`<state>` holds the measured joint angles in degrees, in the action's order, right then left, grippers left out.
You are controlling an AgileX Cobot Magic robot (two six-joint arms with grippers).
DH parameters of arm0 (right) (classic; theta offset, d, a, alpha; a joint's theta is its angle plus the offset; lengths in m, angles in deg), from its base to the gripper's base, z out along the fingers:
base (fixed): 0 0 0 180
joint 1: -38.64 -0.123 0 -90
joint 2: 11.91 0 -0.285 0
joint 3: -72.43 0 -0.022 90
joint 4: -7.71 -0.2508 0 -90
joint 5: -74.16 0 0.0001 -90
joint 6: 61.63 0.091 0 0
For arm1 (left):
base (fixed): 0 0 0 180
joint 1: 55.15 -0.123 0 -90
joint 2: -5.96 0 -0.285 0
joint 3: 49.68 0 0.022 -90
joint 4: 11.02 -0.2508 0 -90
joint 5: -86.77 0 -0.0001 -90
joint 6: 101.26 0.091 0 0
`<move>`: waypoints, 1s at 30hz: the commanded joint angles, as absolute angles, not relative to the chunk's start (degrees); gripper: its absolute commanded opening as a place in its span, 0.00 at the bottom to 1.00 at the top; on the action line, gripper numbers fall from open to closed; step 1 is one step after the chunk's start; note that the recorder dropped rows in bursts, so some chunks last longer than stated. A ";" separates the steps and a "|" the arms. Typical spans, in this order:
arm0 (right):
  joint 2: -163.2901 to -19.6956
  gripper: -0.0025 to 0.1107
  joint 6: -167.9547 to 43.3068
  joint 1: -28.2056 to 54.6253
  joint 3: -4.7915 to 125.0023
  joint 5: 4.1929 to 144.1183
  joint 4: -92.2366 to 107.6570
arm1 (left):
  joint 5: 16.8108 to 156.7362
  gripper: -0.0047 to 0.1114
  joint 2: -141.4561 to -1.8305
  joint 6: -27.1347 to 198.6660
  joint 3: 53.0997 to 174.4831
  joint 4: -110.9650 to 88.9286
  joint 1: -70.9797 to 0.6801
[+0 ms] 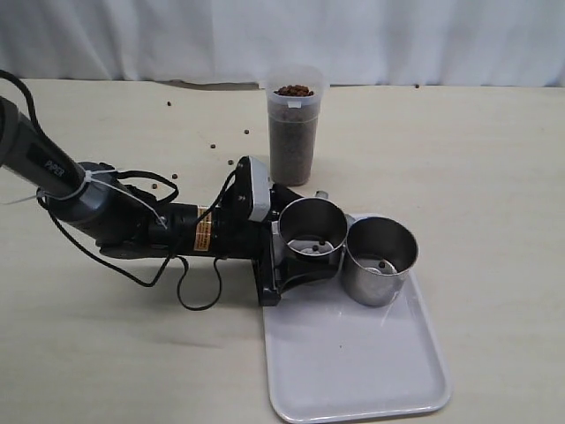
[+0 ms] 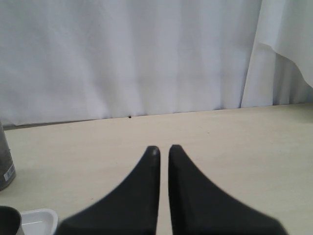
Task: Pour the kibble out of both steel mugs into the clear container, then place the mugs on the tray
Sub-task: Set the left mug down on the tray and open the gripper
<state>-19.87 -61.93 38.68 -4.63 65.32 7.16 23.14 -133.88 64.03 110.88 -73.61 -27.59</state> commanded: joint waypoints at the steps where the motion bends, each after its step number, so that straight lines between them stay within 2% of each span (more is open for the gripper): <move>1: -19.70 0.07 -62.33 39.06 -4.79 65.21 7.08 | 26.97 0.04 -133.96 62.55 111.27 -73.58 -27.39; 4: -19.70 0.07 -62.33 39.06 -4.79 65.21 7.08 | 28.76 0.12 -133.96 62.43 111.27 -73.85 -27.39; 10: -19.70 0.07 -62.33 39.06 -4.79 65.21 7.08 | 26.70 0.49 -133.96 62.00 111.27 -73.74 -27.39; 13: -19.70 0.07 -62.33 39.06 -4.79 65.21 7.08 | 25.15 0.59 -133.96 62.00 111.27 -73.74 -27.39; 30: -19.70 0.07 -62.33 39.06 -4.79 65.21 7.08 | 25.33 0.61 -133.86 61.78 111.17 -73.41 -27.39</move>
<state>-19.87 -61.93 38.68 -4.63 65.32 7.16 26.10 -133.88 62.38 110.98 -73.53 -27.59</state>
